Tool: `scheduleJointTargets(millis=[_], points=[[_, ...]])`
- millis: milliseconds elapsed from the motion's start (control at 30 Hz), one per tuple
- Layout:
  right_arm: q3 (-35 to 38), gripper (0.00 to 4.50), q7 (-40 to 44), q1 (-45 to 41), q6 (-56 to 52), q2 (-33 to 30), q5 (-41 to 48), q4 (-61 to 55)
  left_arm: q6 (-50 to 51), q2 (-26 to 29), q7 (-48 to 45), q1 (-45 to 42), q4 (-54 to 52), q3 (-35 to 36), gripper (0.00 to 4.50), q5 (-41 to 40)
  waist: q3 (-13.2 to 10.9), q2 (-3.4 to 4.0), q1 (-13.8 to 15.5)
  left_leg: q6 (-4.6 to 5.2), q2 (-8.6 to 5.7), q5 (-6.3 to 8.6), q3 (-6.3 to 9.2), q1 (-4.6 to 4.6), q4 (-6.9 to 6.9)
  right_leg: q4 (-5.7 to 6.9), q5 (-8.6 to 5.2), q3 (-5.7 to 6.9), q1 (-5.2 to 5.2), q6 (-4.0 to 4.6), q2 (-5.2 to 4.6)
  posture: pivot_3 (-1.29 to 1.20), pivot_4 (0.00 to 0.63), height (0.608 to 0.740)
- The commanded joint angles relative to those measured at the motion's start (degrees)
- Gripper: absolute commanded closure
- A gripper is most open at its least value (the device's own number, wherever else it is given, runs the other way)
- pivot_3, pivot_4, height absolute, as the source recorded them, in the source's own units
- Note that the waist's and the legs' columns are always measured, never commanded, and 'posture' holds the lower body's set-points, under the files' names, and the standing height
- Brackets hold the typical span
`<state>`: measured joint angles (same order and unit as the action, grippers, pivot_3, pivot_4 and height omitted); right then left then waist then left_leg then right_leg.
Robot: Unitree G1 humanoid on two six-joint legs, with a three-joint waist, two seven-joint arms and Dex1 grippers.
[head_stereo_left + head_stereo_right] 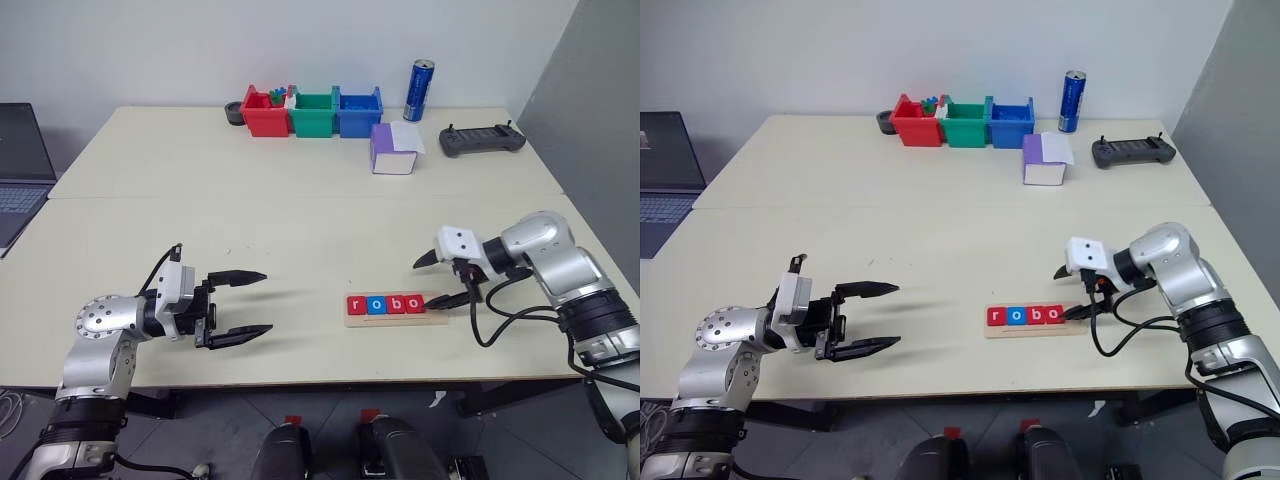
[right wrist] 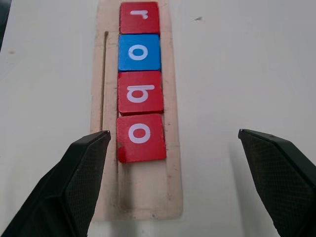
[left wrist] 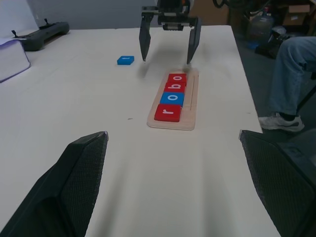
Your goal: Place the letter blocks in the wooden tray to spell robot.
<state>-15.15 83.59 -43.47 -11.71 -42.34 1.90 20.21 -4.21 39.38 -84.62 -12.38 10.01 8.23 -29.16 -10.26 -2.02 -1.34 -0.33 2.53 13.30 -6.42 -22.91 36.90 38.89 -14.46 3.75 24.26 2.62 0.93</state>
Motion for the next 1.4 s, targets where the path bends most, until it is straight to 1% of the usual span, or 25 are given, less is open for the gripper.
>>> scheduleJointTargets(millis=[33,67,133,233,333,433,533,633,733,800,900,1033,1200,1300,1400], points=[[8.18,0.03,-5.85,-1.38,-7.48,-0.58,4.82,-1.15,-0.67,0.60,-0.07,-0.63,-0.89,1.03,0.00,-0.68,0.00,0.00,-0.03,0.00,0.00,0.00,0.00,0.00,0.00,0.00,0.00,-0.01,0.00,0.00,0.00,0.00,0.150,0.740],[10.59,0.03,-9.45,-1.15,-9.08,-0.07,5.46,-1.56,-0.56,0.64,0.07,-0.41,-1.20,1.12,0.00,-0.75,0.00,0.00,-0.06,0.00,0.00,0.00,0.00,0.01,-0.01,0.00,0.00,-0.01,0.00,0.00,0.00,0.00,0.150,0.740],[15.27,0.03,-17.77,-0.15,-15.90,1.09,6.42,-2.81,-0.13,0.82,0.38,0.24,-2.07,1.41,0.00,-1.04,0.00,0.00,-0.11,-0.01,0.00,0.00,0.00,0.01,-0.01,0.01,0.00,-0.01,0.01,0.00,0.00,0.00,0.150,0.740],[20.07,0.03,-28.99,5.78,-24.93,2.47,5.56,-11.10,0.49,1.43,0.33,1.02,-2.87,1.90,0.00,-1.46,0.01,-0.02,-0.01,-0.02,0.00,0.00,0.01,0.00,-0.04,0.01,-0.01,-0.01,0.01,0.02,-0.01,0.00,0.150,0.740],[22.82,0.03,-41.40,9.20,-36.24,6.43,3.57,-18.61,1.53,2.12,0.44,1.06,-3.74,2.07,0.00,-1.84,0.02,-0.03,-0.15,-0.07,0.01,0.03,0.03,-0.01,-0.07,0.02,-0.03,-0.02,0.04,0.06,-0.01,0.00,0.150,0.740],[25.63,0.03,-51.54,8.63,-46.98,12.28,3.04,-23.65,3.11,2.22,1.08,0.19,-5.01,1.59,0.00,-1.80,0.00,0.01,-0.51,-0.07,0.02,0.02,-0.03,-0.02,-0.07,0.08,-0.03,-0.06,0.11,0.06,-0.01,0.00,0.150,0.740],[25.38,0.03,-57.88,7.62,-51.45,16.17,2.46,-26.25,4.33,2.04,1.41,-0.80,-5.66,1.27,0.00,-1.67,0.00,0.01,-0.50,-0.08,0.03,0.02,-0.03,-0.01,-0.07,0.11,-0.03,-0.05,0.12,0.05,0.01,0.00,0.150,0.740],[25.10,0.03,-61.09,5.97,-53.66,18.48,3.30,-25.54,5.04,1.79,1.42,-2.00,-5.32,0.76,0.00,-1.36,0.00,0.01,-0.37,-0.07,0.03,0.02,-0.03,-0.04,-0.09,0.07,-0.03,-0.04,0.12,0.05,0.01,0.00,0.150,0.740],[24.58,0.03,-64.09,4.65,-53.66,19.86,3.05,-22.96,5.42,1.59,1.39,-2.72,-5.23,0.40,0.00,-1.14,0.00,0.01,-0.33,-0.06,0.00,0.03,-0.03,-0.08,-0.10,0.02,-0.03,-0.05,0.12,0.05,0.01,0.00,0.150,0.740],[24.42,0.03,-65.91,3.73,-51.80,20.34,2.53,-20.10,5.55,1.44,1.55,-2.84,-5.45,0.23,0.00,-1.11,0.00,0.00,-0.33,-0.06,-0.01,0.03,-0.04,-0.09,-0.10,0.00,-0.03,-0.07,0.12,0.05,0.00,0.00,0.150,0.740],[22.58,0.03,-66.86,2.48,-46.08,20.31,1.86,-14.00,5.57,1.07,1.77,-2.70,-5.87,-0.06,0.00,-1.26,0.00,0.00,-0.40,-0.06,-0.01,0.03,-0.04,-0.09,-0.10,0.00,-0.03,-0.07,0.12,0.05,0.00,0.00,0.150,0.740],[22.56,0.03,-67.37,0.67,-41.42,21.22,2.69,-6.13,5.36,0.64,1.89,-2.61,-6.05,0.13,0.00,-1.43,0.00,0.01,-0.49,-0.06,0.00,0.03,-0.04,-0.08,-0.10,0.03,-0.03,-0.06,0.12,0.05,0.02,0.00,0.150,0.740],[23.49,0.03,-68.31,0.29,-41.03,22.79,3.98,-0.72,3.98,0.86,1.01,-2.20,-4.43,0.80,0.00,-1.18,0.00,0.00,-0.49,-0.06,0.00,0.03,-0.04,-0.07,-0.15,0.02,-0.03,-0.07,0.13,0.05,0.02,0.00,0.150,0.740],[22.76,0.59,-69.21,1.64,-41.60,23.22,3.62,-0.29,3.40,0.69,0.71,-2.30,-3.45,0.76,0.00,-1.06,0.02,-0.03,-0.49,-0.06,0.00,0.03,-0.04,-0.06,-0.14,0.02,-0.03,-0.08,0.11,0.04,0.02,0.00,0.150,0.740],[23.18,1.59,-70.16,2.71,-44.14,23.12,4.13,-4.61,2.72,0.44,0.21,-2.65,-2.19,0.50,0.00,-0.92,0.02,-0.03,-0.49,-0.06,0.00,0.03,-0.04,-0.04,-0.14,0.03,-0.03,-0.09,0.10,0.04,0.02,0.00,0.150,0.740]])
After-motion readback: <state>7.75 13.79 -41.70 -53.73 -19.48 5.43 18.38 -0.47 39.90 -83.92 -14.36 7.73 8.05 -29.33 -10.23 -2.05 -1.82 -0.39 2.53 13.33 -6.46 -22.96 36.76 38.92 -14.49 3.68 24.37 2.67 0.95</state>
